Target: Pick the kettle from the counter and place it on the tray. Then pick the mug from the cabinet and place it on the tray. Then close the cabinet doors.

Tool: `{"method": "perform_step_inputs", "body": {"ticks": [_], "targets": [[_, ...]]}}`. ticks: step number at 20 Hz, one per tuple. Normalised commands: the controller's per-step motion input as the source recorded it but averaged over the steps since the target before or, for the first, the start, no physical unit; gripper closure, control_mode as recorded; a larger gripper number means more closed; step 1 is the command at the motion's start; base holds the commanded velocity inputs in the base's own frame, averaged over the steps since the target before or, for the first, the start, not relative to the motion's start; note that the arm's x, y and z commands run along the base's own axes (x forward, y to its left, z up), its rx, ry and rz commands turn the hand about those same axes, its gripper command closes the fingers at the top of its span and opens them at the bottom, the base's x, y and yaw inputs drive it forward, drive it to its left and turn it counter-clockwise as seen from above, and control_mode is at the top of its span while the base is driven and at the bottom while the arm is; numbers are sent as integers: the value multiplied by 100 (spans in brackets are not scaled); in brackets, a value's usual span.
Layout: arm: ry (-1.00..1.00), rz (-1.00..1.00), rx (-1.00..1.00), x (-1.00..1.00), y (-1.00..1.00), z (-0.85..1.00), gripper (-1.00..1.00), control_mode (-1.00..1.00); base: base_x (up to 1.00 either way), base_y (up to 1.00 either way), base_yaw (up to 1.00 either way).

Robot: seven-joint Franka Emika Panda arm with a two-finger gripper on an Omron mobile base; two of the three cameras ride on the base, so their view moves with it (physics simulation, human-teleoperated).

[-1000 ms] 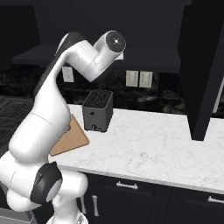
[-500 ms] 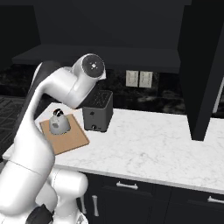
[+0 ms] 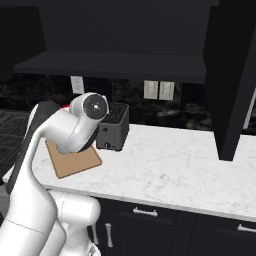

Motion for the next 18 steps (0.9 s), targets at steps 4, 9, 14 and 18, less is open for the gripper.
{"method": "perform_step_inputs", "body": {"ticks": [4, 9, 14, 18], "targets": [[0, 2, -6, -6, 33, -69, 100, -100, 0, 0, 0], [0, 0, 0, 8, 31, -56, 100, -100, 0, 0, 0], [0, 9, 0, 24, 12, -44, 100, -100, 0, 0, 0], [3, 23, 8, 14, 0, -32, 100, -100, 0, 0, 0]]}}
